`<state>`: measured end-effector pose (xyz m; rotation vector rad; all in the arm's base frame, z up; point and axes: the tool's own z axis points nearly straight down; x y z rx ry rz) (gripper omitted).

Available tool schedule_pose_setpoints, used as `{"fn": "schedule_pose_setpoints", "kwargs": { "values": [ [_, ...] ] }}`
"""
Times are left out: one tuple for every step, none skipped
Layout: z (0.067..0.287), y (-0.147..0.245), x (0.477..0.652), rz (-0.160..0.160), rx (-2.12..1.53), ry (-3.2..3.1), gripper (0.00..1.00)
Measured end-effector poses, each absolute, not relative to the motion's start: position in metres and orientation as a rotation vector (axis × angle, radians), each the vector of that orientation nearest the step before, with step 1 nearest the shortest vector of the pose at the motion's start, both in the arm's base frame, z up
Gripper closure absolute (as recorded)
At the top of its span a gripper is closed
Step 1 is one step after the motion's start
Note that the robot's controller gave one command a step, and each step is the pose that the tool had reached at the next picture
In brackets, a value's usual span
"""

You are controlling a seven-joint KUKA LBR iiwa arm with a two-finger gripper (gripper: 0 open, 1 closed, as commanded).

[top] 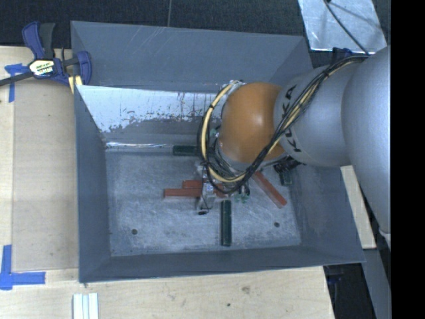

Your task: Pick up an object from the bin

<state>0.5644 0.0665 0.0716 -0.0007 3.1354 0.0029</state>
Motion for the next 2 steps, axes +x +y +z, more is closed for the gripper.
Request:
{"fn": "schedule_pose_setpoints", "kwargs": {
  "values": [
    [0.071, 0.063, 0.585, 0.001, -0.103, 3.137, 1.00],
    [0.207, 0.025, 0.594, 0.000, -0.316, 3.120, 1.00]
  ]
}}
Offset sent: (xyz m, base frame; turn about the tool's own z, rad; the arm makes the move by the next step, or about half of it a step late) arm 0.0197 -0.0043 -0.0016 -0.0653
